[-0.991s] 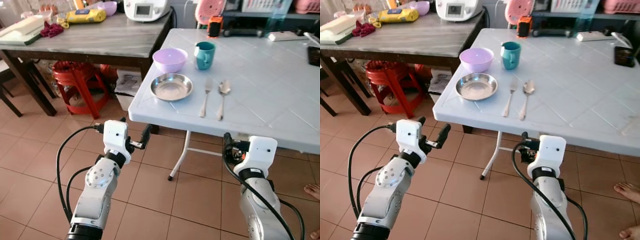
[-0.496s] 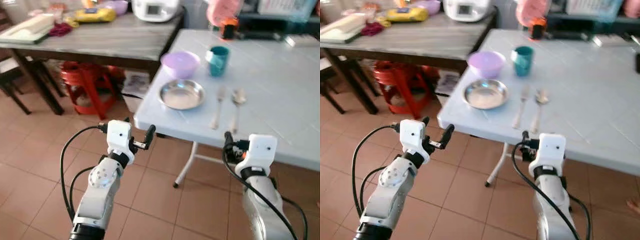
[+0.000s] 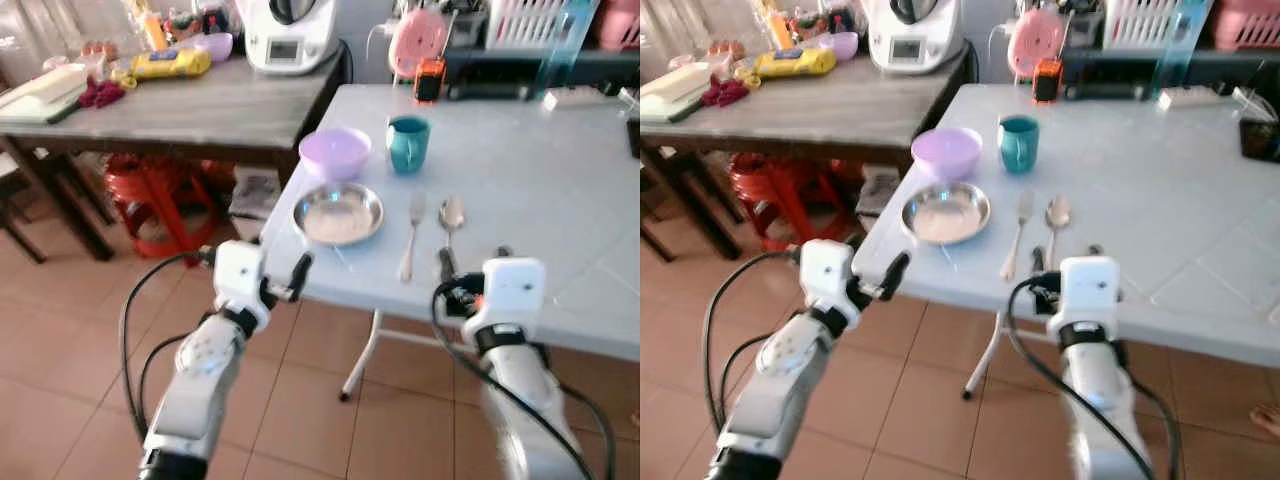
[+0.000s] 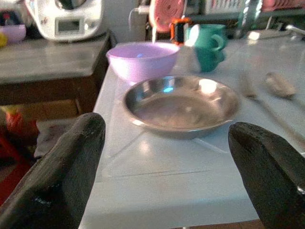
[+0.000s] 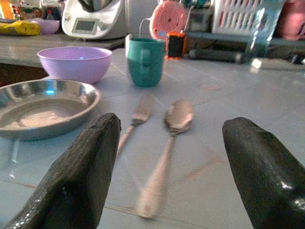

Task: Setting the table

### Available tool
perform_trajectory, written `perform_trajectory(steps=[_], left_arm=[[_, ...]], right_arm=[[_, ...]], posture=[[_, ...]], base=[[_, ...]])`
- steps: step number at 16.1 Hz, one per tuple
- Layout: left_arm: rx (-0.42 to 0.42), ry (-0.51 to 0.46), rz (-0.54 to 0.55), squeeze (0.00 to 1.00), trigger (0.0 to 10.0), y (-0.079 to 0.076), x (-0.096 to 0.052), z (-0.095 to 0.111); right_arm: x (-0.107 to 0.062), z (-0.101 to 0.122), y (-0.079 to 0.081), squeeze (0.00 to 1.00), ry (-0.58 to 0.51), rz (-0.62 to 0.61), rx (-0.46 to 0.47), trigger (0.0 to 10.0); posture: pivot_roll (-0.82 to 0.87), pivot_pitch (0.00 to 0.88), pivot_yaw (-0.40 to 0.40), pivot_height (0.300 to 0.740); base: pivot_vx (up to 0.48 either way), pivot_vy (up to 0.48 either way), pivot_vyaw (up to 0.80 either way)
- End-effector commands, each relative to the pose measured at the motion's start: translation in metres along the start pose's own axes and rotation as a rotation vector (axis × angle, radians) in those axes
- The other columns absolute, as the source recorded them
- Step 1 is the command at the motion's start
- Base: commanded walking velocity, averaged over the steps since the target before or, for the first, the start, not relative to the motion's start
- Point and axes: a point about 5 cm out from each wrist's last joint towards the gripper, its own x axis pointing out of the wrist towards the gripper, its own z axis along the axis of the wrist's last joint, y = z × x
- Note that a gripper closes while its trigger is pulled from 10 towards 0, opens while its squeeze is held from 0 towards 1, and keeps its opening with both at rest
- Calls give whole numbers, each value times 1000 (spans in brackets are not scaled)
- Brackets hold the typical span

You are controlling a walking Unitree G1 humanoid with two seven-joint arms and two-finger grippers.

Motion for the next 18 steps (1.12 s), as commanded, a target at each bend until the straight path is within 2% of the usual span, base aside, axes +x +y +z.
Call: perform_trajectory(steps=[1, 8, 13, 18], left_arm=[[2, -9, 16, 0, 10000, 4, 0, 5], [-17, 14, 3, 0, 10000, 1, -3, 0], [1, 12, 49, 0, 10000, 8, -6, 1], [10, 26, 63, 0, 10000, 16, -13, 1]], right_arm=[[0, 4, 4, 0, -17, 19, 0, 10000], [-2, 3, 2, 0, 1, 14, 7, 10000], [-4, 3, 5, 0, 17, 36, 28, 10000], [4, 6, 12, 0, 17, 76, 59, 10000]], posture=[[-169, 86, 92, 740], [-177, 102, 91, 740], [-173, 116, 88, 740], [-159, 135, 90, 740]], base=[[315, 0, 0], [303, 0, 0], [0, 0, 0], [0, 0, 0]])
